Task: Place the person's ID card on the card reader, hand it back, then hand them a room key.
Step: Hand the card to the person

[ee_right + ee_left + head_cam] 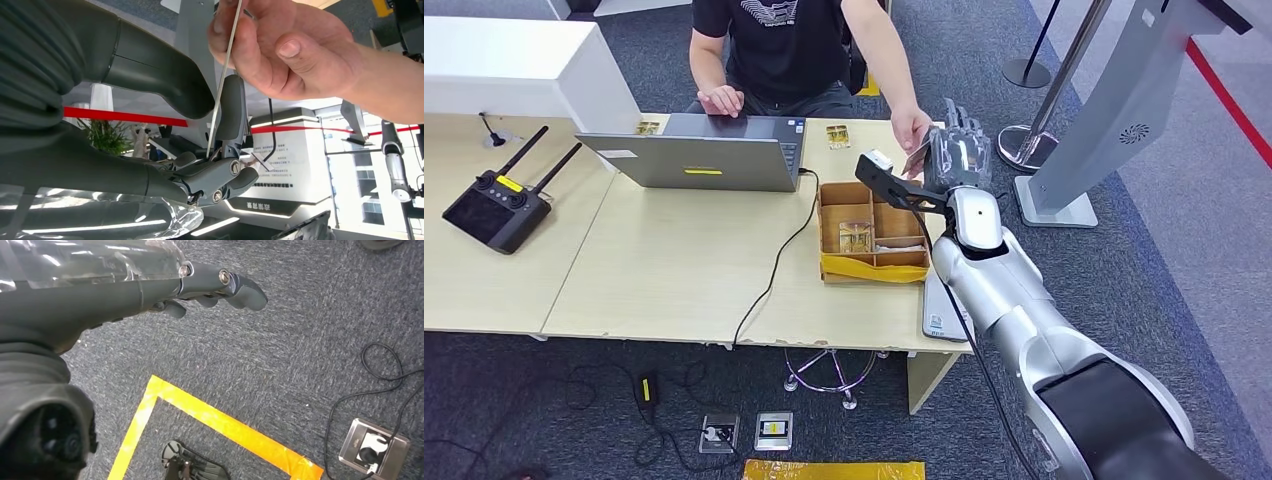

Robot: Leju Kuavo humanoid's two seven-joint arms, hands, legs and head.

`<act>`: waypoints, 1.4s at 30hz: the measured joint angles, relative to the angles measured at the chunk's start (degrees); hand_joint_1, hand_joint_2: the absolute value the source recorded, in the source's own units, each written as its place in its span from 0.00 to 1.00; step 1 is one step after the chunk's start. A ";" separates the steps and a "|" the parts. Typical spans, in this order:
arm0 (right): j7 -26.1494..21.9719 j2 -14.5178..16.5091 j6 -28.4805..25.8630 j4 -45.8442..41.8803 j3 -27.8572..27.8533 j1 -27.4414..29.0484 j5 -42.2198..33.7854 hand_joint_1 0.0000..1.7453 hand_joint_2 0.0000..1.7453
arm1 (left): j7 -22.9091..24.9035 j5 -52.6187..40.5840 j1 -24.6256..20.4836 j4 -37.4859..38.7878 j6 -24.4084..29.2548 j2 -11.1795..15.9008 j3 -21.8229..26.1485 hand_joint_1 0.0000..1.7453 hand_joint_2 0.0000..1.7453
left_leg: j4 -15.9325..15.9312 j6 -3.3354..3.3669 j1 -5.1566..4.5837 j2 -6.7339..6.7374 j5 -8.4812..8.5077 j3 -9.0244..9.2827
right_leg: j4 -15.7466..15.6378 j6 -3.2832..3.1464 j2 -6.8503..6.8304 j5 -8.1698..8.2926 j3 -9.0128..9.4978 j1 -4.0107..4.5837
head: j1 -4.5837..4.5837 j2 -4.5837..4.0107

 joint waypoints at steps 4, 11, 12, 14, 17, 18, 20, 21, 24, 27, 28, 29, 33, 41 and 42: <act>0.19 -0.01 0.24 -0.15 -0.38 0.08 0.22 1.00 1.00 | -0.06 -0.08 0.02 0.00 -0.03 0.00 0.52 0.00 0.00 | 0.00 0.00 0.00 0.00 0.00 -0.01 | 0.00 0.00 0.00 0.00 -0.01 0.00 | 0.01 0.00; -0.06 -0.01 0.28 -0.81 -0.74 0.42 -0.25 0.00 0.00 | -0.06 -0.25 0.05 0.00 -0.05 0.00 1.05 0.00 0.00 | 0.00 0.00 0.00 0.00 0.00 0.00 | 0.00 0.00 0.01 0.00 -0.01 0.00 | 0.01 0.00; -0.27 -0.01 0.34 -0.91 -0.83 0.50 -0.46 0.00 0.00 | -0.06 -0.30 0.06 0.00 -0.05 0.00 1.11 0.00 0.00 | 0.00 0.00 0.00 0.00 0.00 0.00 | 0.00 0.00 0.01 0.00 -0.01 0.00 | 0.01 0.00; -0.48 0.00 0.51 -1.02 -1.05 0.62 -0.48 0.00 0.00 | -0.06 -0.49 0.07 0.00 -0.04 0.00 1.17 0.00 0.00 | 0.00 0.00 0.00 0.00 0.00 0.00 | 0.00 0.00 0.01 0.00 0.00 0.00 | 0.01 0.00; -0.73 0.00 0.63 -1.09 -1.38 0.65 -0.37 0.00 0.00 | -0.02 -0.94 0.09 0.00 0.05 0.00 1.18 0.00 0.00 | 0.00 0.00 0.00 0.00 0.00 0.00 | 0.00 0.00 0.01 0.00 -0.01 0.00 | 0.01 0.00; -0.79 -0.01 0.66 -1.15 -1.48 0.65 -0.28 0.00 0.00 | 0.02 -1.10 0.09 0.00 0.08 0.00 1.18 0.00 0.00 | 0.00 0.00 0.00 0.00 0.00 0.00 | 0.00 0.00 0.01 0.00 -0.01 0.00 | 0.01 0.00; -0.75 -0.02 0.69 -1.38 -1.62 0.66 0.06 0.00 0.00 | 0.07 -1.34 0.09 0.00 0.11 0.00 1.18 0.00 0.00 | 0.00 0.00 0.00 0.00 0.00 0.00 | 0.00 0.00 0.02 0.00 -0.01 0.00 | 0.01 0.00; -0.71 -0.03 0.69 -1.56 -1.68 0.66 0.23 0.00 0.00 | 0.08 -1.39 0.09 0.00 0.12 0.01 1.18 0.00 0.00 | 0.00 0.00 0.00 0.00 0.00 0.00 | 0.00 0.00 0.02 0.00 -0.02 0.00 | 0.01 0.00; -0.60 -0.06 0.66 -2.01 -1.98 0.68 0.45 0.00 0.00 | 0.09 -1.44 0.09 0.00 0.12 0.02 1.18 0.00 0.00 | 0.00 0.00 0.00 0.00 0.00 0.00 | 0.00 0.00 0.02 0.00 -0.02 0.00 | 0.01 0.00; -0.41 -0.11 0.62 -2.17 -2.17 0.74 0.55 0.00 0.00 | 0.09 -1.55 0.10 0.00 0.10 0.02 1.18 0.00 0.00 | 0.00 0.00 0.00 0.00 0.00 0.00 | 0.00 0.00 0.03 0.00 -0.02 0.00 | 0.00 0.00; -0.37 -0.14 0.61 -2.25 -2.22 0.77 0.54 0.00 0.00 | 0.09 -1.63 0.10 0.00 0.08 0.03 1.18 0.00 0.00 | 0.00 0.00 0.00 0.00 0.00 0.00 | 0.00 0.00 0.03 0.00 -0.02 0.00 | 0.00 0.00; -0.41 -0.23 0.68 -2.31 -2.30 0.80 0.26 0.00 0.00 | 0.09 -1.72 0.10 0.00 0.07 0.04 1.17 0.00 0.00 | 0.00 0.00 0.00 0.00 0.00 0.00 | 0.00 0.00 0.03 0.00 -0.02 0.00 | 0.01 0.00; -2.34 -1.22 2.04 -2.38 -3.62 0.88 -3.60 0.00 0.00 | 0.09 -1.99 0.13 0.01 -0.11 0.22 1.14 0.00 0.00 | 0.00 0.00 0.00 0.00 0.00 0.00 | -0.01 0.00 0.00 0.00 -0.01 0.00 | 0.01 0.00; -7.67 -5.64 6.90 -2.34 -8.56 1.04 -18.27 0.00 0.00 | 0.27 -2.61 0.21 0.07 -0.77 0.58 1.13 0.00 0.00 | 0.04 0.01 -0.02 -0.04 0.00 0.01 | -0.04 0.00 -0.03 0.00 -0.06 -0.01 | -0.01 0.00; -8.28 -7.05 7.51 -2.29 -9.60 1.03 -21.03 0.00 0.00 | 0.46 -2.90 0.25 0.07 -0.81 0.66 1.12 0.00 0.00 | 0.05 0.01 -0.02 -0.09 0.00 -0.01 | -0.05 0.00 -0.11 0.00 -0.05 -0.02 | -0.01 0.00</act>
